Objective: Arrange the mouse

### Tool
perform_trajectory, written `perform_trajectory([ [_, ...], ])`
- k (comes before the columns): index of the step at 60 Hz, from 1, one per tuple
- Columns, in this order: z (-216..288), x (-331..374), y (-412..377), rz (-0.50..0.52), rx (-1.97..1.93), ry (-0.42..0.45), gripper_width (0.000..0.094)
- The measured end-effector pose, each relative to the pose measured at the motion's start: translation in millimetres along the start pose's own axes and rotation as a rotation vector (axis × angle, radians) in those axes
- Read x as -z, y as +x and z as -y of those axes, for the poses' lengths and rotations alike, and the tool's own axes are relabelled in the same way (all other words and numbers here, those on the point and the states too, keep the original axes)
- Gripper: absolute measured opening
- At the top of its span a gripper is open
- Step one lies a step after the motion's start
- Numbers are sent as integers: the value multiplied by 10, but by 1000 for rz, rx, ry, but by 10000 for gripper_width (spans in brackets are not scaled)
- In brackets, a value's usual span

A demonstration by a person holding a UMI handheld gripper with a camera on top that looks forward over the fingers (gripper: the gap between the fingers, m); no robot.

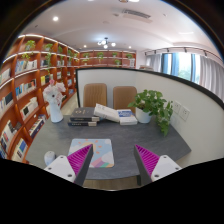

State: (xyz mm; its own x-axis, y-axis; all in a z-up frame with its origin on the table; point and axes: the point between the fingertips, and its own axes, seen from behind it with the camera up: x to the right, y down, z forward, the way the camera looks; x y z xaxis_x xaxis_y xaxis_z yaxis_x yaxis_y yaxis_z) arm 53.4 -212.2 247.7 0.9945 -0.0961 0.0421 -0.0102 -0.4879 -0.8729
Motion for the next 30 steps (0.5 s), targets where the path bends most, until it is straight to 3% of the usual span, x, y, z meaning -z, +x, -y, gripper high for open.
perform_trajectory([
  [13,-265,-217,-140,15,14,-21,806],
  [21,-879,-262,-518,60,19,-77,807],
  [30,-1722,-266,-1106,130,30,-204,807],
])
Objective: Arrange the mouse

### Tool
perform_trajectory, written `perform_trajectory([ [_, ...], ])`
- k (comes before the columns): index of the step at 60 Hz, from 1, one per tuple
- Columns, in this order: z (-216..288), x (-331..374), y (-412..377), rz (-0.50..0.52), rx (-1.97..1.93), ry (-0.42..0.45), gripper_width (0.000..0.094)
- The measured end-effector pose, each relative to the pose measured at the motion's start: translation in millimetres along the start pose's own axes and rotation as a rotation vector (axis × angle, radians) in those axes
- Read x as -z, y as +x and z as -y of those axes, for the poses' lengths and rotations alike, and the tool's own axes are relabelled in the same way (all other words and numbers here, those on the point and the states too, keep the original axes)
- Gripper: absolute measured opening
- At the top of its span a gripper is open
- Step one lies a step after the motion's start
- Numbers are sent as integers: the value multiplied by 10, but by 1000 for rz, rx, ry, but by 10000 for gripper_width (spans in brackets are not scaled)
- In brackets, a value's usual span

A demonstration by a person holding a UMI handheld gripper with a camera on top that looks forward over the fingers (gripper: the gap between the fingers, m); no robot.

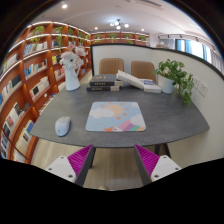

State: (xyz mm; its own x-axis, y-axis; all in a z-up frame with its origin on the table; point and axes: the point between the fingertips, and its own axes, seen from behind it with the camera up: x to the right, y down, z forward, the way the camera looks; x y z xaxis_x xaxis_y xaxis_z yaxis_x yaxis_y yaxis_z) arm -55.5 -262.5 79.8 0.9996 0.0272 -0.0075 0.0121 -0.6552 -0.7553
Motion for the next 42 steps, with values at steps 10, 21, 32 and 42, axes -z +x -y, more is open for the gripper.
perform_trajectory([
  [10,-494,-238,-808,100,18,-101,806],
  [21,-507,-656,-1616,171,63,-147,809],
  [32,-102,-1124,-2138,192,97,-129,811],
  [42,213,-1537,-2356,184,90,-120,788],
])
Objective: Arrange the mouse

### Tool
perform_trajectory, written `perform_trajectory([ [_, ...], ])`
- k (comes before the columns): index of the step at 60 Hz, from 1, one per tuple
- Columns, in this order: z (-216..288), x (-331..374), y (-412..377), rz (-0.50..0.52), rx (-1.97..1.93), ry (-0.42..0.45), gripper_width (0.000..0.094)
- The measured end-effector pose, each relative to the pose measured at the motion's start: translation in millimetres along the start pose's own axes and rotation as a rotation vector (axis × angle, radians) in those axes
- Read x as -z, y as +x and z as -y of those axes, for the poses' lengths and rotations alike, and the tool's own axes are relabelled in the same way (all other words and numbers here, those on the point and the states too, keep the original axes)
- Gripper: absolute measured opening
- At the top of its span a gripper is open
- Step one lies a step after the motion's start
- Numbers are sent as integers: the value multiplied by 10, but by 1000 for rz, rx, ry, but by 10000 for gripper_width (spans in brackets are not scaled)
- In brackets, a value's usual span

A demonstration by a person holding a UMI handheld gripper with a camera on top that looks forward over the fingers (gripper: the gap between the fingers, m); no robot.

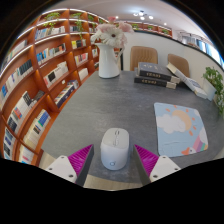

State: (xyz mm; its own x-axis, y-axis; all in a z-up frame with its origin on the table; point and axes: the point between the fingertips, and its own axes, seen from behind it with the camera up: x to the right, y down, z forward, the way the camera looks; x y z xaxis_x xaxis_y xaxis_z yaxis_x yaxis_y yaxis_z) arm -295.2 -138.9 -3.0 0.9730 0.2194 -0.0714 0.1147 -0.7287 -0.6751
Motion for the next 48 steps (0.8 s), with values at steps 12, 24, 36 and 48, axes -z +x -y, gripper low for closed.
perform_trajectory([
  [12,31,-240,64,-47,27,-50,537],
  [24,31,-246,90,-55,-21,-71,378],
  [36,426,49,22,8,-5,-52,372],
  [48,1849,900,509,-19,32,192,372],
])
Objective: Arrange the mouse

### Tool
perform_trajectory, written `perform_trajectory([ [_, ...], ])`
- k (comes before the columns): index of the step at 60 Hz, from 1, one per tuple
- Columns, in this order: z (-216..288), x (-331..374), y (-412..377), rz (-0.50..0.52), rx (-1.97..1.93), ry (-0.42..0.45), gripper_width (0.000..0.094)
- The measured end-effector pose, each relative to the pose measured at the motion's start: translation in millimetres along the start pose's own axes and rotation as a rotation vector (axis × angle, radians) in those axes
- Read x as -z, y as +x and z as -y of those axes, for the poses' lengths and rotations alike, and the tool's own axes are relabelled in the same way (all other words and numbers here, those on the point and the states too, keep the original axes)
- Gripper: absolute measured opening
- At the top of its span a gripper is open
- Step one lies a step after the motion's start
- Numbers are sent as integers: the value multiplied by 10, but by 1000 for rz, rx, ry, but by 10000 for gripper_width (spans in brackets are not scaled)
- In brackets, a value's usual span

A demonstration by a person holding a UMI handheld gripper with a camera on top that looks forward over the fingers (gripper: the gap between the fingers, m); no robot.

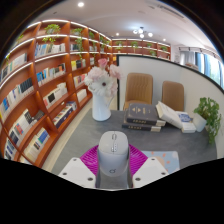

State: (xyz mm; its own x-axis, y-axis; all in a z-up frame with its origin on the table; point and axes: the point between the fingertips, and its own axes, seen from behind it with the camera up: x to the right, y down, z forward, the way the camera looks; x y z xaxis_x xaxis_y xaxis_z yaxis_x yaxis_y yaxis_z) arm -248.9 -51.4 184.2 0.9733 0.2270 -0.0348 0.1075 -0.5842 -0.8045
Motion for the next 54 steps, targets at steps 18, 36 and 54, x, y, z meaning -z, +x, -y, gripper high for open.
perform_trajectory([
  [18,651,179,1570,-150,-50,134,367],
  [36,-1205,-649,2173,-184,-126,-190,368],
  [54,-1722,-870,2081,-156,-164,-241,425],
])
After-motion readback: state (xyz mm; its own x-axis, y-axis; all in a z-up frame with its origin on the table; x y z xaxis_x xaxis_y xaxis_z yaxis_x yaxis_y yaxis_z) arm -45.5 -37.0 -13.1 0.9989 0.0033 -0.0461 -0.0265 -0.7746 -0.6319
